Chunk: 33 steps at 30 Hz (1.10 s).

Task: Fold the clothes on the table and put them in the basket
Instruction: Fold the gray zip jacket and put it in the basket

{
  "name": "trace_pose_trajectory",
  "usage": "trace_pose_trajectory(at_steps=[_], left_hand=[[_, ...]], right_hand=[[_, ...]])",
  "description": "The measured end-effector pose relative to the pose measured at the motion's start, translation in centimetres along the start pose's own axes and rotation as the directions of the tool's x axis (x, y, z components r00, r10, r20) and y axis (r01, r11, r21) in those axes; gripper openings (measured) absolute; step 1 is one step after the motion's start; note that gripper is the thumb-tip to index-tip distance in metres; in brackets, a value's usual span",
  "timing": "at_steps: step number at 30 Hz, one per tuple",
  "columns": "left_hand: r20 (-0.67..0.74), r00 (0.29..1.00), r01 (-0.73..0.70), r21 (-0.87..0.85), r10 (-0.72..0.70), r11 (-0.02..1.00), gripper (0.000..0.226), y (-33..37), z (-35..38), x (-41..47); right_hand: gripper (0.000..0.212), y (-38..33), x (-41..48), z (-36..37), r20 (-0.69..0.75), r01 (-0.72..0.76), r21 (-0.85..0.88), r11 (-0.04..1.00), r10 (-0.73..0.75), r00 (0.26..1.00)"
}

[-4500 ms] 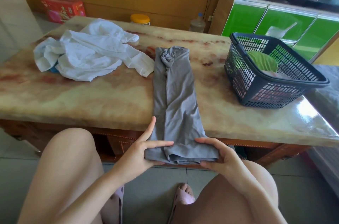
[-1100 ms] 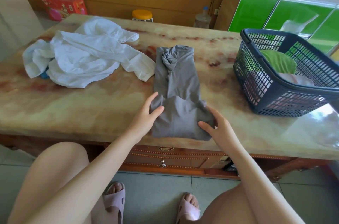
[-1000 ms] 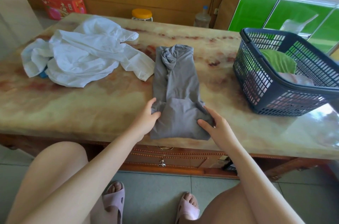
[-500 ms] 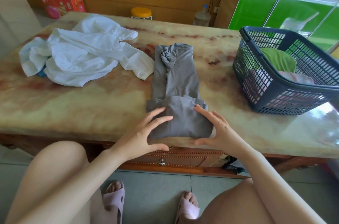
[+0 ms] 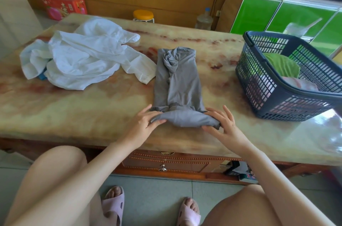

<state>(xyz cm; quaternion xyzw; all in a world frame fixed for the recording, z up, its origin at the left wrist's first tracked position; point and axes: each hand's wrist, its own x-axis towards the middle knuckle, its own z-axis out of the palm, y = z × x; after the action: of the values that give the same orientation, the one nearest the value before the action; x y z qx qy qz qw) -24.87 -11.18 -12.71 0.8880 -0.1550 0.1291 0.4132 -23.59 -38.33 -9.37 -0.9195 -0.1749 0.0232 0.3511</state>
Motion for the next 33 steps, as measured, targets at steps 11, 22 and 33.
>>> trace_pose_trajectory(at_steps=[11,22,33], left_hand=[[-0.042,0.922,0.377,-0.141,-0.386,0.915,0.054,1.4,-2.1,4.1],[0.233,0.803,0.596,-0.278,-0.548,0.754,0.072,-0.9,-1.0,5.0],[-0.013,0.849,0.498,-0.31,-0.528,0.81,0.053,-0.4,1.5,5.5]], right_hand=[[0.032,-2.8,4.3,-0.6,-0.097,-0.101,0.356,0.929,0.144,0.985],[0.07,-1.9,7.0,2.0,-0.136,-0.299,0.561,0.772,0.442,0.886],[0.068,-0.6,6.2,3.9,-0.167,-0.286,0.367,0.885,0.365,0.916]])
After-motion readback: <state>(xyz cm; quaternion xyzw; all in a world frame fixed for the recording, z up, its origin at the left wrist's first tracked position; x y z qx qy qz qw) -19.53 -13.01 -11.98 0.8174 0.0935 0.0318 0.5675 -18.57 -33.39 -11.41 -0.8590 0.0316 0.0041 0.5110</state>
